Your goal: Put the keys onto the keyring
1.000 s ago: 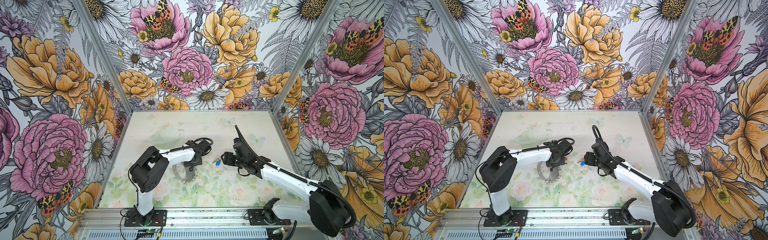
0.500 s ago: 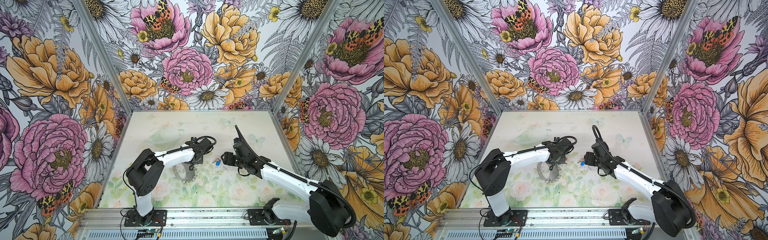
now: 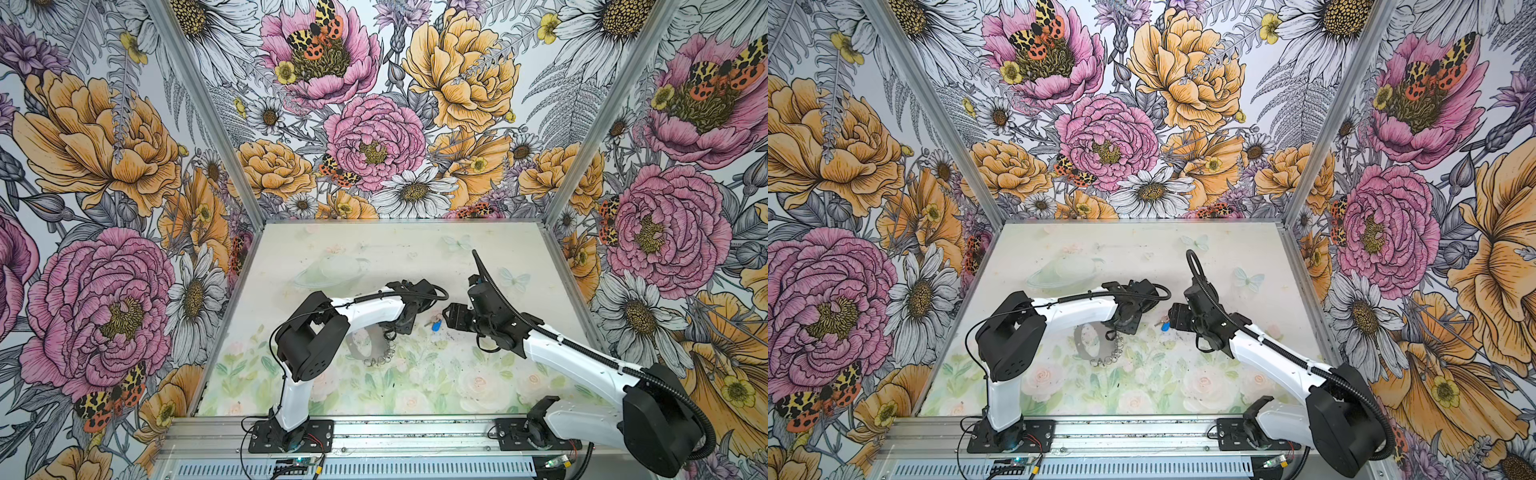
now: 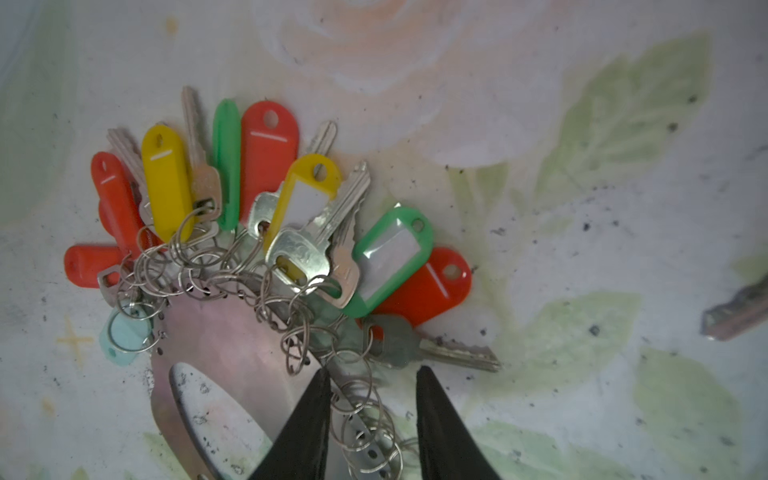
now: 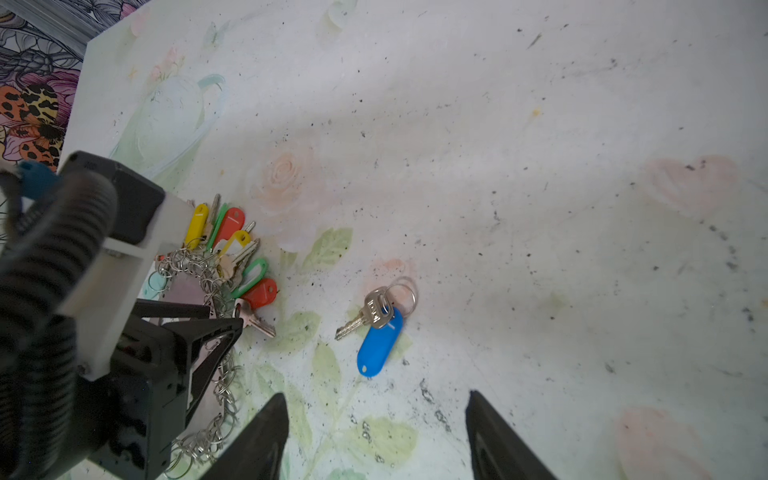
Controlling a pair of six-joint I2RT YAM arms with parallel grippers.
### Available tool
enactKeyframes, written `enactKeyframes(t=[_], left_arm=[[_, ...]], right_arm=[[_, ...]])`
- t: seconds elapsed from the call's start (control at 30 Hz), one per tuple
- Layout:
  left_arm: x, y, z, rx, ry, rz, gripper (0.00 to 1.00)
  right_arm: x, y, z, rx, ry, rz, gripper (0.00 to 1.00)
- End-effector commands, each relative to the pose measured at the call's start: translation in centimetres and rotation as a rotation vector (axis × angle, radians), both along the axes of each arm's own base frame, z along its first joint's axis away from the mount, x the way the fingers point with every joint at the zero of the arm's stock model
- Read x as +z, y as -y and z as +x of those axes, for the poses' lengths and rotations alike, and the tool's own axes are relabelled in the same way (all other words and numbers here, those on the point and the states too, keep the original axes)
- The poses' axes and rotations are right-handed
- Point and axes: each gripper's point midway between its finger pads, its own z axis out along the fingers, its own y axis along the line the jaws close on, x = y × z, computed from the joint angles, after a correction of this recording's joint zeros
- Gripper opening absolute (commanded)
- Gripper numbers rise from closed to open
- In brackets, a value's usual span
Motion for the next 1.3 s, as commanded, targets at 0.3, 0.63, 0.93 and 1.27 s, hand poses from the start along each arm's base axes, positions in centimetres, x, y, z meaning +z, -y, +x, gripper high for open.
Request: enactKeyframes(t=[0.3, 0.63, 0.93, 1.27], left_arm=[[-0.2, -0.8, 0.1, -0.036, 0.001, 0.110, 0.33], [-0.7, -1.5, -0.3, -0.042, -0.018, 0.142, 0.30], [-0.1, -2.0, 0.4, -0.017, 0.017, 0.157, 0.22], [0.5, -2.6, 1.0, 0.011, 0.038, 0.151, 0.17]], right_arm=[[0.7, -0.1, 0.2, -0.003, 0.036, 0.009, 0.69], [0.6, -0.2, 0.2, 0.000, 0.033, 0.009, 0.69], [0.6, -0.2, 0.2, 0.000, 0.031, 0.008, 0.69], [0.5, -0.3, 0.4, 0.002, 0.029, 0.007, 0.69]])
